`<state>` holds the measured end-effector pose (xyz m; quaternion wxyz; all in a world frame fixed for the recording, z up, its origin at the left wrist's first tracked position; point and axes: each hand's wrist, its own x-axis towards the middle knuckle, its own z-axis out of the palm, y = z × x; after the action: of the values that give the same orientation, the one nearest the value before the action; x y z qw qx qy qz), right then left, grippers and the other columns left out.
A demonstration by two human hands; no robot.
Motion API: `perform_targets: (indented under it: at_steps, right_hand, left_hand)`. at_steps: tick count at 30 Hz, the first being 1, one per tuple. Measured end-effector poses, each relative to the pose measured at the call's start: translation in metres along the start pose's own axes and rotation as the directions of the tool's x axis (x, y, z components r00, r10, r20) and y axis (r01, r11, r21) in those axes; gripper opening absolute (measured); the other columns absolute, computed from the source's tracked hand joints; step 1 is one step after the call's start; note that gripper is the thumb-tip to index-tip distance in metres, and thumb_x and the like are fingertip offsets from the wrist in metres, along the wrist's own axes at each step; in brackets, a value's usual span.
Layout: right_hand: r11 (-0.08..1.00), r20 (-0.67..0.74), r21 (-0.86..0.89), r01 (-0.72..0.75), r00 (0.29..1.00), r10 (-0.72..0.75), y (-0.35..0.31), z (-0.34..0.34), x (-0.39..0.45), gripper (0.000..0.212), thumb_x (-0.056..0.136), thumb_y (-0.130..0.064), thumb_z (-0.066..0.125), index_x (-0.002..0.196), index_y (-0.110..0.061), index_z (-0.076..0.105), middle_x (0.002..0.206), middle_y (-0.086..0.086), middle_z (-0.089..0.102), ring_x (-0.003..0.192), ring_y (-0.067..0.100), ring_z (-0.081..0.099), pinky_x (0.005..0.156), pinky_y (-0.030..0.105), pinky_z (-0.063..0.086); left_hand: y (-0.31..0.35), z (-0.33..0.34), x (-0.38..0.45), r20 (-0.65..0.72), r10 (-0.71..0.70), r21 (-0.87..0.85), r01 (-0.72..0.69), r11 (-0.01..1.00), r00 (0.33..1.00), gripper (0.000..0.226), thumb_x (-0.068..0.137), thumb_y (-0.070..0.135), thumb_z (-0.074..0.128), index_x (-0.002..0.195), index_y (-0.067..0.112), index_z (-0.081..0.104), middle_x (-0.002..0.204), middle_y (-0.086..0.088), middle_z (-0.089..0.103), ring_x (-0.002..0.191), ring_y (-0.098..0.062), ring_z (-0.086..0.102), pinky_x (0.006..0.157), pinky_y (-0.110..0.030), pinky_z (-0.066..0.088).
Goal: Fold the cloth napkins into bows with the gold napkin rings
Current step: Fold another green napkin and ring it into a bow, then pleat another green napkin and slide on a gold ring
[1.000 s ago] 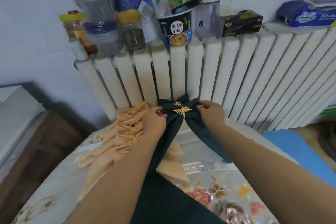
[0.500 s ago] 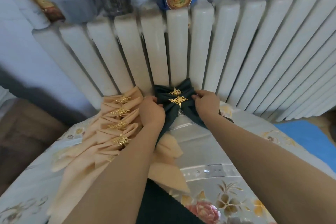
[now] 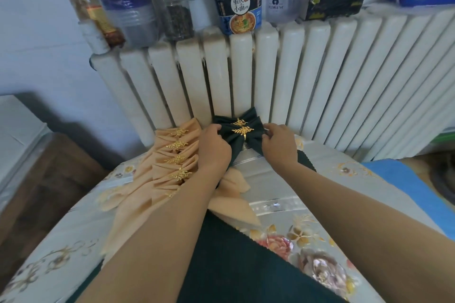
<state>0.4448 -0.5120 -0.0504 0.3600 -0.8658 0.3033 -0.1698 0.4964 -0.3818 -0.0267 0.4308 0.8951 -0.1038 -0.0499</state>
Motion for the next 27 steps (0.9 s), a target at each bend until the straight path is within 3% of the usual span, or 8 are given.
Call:
perform_targets:
  at_steps: [6, 11, 15, 21, 27]
  right_hand:
    - [0.978, -0.053, -0.03, 0.207, 0.977, -0.208, -0.009, -0.03, -0.093, 0.035, 0.093, -0.015, 0.051, 0.127, -0.014, 0.057, 0.118, 0.008, 0.058, 0.111, 0.024, 0.052, 0.096, 0.035, 0.044]
    - [0.955, -0.081, -0.061, 0.289, 0.952, -0.294, -0.012, -0.054, -0.176, 0.034, 0.092, -0.018, 0.053, 0.126, -0.019, 0.057, 0.115, 0.003, 0.057, 0.107, 0.02, 0.052, 0.09, 0.031, 0.044]
    - [0.925, -0.05, -0.046, 0.377, 0.924, -0.379, -0.012, -0.071, -0.261, 0.034, 0.093, -0.02, 0.054, 0.127, -0.018, 0.057, 0.117, 0.004, 0.056, 0.107, 0.019, 0.053, 0.089, 0.027, 0.04]
    - [0.909, 0.012, -0.058, 0.412, 0.911, -0.412, 0.0, -0.089, -0.388, 0.035, 0.093, -0.025, 0.054, 0.128, -0.02, 0.055, 0.11, 0.001, 0.054, 0.1, 0.017, 0.052, 0.085, 0.027, 0.04]
    - [0.893, 0.13, -0.058, 0.446, 0.89, -0.437, 0.031, -0.09, -0.497, 0.035, 0.091, -0.027, 0.058, 0.126, -0.025, 0.057, 0.097, -0.008, 0.049, 0.1, 0.013, 0.052, 0.087, 0.024, 0.042]
  left_hand:
    - [-0.004, -0.041, -0.083, 0.037, 0.21, 0.078, -0.213, 0.974, 0.977, 0.038, 0.095, 0.004, 0.037, 0.13, 0.011, 0.049, 0.132, -0.006, 0.048, 0.12, -0.019, 0.045, 0.095, -0.023, 0.033]
    - [-0.023, -0.07, -0.167, 0.026, 0.32, 0.101, -0.321, 0.942, 0.947, 0.034, 0.096, 0.007, 0.039, 0.127, 0.01, 0.052, 0.132, -0.004, 0.049, 0.122, -0.015, 0.042, 0.094, -0.014, 0.025]
    - [-0.048, -0.096, -0.251, 0.021, 0.365, 0.101, -0.365, 0.926, 0.931, 0.03, 0.096, 0.011, 0.042, 0.122, 0.014, 0.055, 0.125, -0.002, 0.053, 0.113, -0.013, 0.047, 0.09, -0.017, 0.032]
    - [-0.08, -0.132, -0.374, -0.031, 0.299, 0.084, -0.296, 0.952, 0.954, 0.028, 0.096, 0.014, 0.044, 0.119, 0.017, 0.058, 0.124, 0.002, 0.053, 0.099, -0.003, 0.048, 0.088, -0.017, 0.034]
    - [-0.123, -0.153, -0.47, 0.098, 0.244, 0.168, -0.258, 0.951, 0.965, 0.023, 0.094, 0.019, 0.049, 0.113, 0.021, 0.062, 0.117, 0.006, 0.055, 0.093, -0.002, 0.05, 0.081, -0.017, 0.036]
